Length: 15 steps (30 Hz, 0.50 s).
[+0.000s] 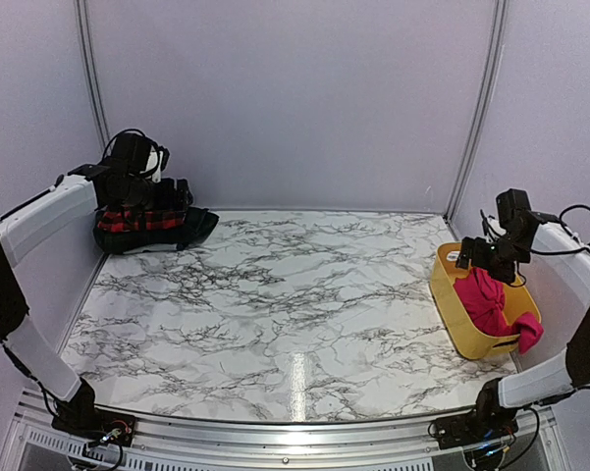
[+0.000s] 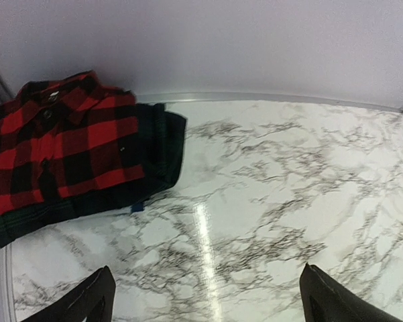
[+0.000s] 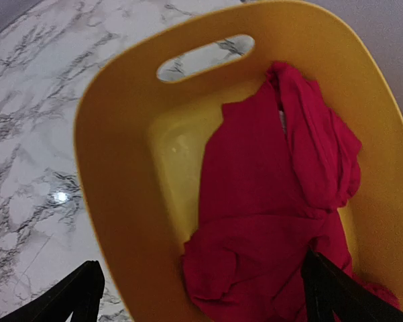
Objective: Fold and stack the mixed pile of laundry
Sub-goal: Pick up the crumpled T-shirt from the bin.
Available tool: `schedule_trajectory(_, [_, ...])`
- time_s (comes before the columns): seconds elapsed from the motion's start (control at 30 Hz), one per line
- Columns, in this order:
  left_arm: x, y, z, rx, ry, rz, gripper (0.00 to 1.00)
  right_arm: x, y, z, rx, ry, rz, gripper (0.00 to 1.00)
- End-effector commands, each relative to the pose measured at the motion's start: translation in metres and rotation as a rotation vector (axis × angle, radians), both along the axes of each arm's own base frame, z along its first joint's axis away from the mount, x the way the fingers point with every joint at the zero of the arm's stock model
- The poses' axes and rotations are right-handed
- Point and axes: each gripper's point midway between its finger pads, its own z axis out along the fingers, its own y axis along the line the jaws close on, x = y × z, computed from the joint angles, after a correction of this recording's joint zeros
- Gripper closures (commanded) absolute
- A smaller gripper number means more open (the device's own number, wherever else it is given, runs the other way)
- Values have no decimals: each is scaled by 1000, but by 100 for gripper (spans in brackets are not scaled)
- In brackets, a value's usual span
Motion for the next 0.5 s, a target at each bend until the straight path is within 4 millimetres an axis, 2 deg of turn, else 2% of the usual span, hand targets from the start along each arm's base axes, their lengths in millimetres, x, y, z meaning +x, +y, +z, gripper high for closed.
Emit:
schedule_trajectory(0.0, [-1, 35, 15, 77, -109, 133, 1, -17, -33, -31, -81, 145, -105, 1])
schedule_trajectory(0.13, [2, 24, 6, 107, -82, 51, 1, -18, -49, -64, -135, 261, -137, 1])
schedule_trajectory(0.37, [3, 11, 2, 23, -60, 22, 1, -16, -56, -109, -160, 388, -134, 2])
schedule_trajectory(0.47, [3, 8, 2, 9, -53, 15, 1, -18, -57, -127, -165, 440, -119, 11])
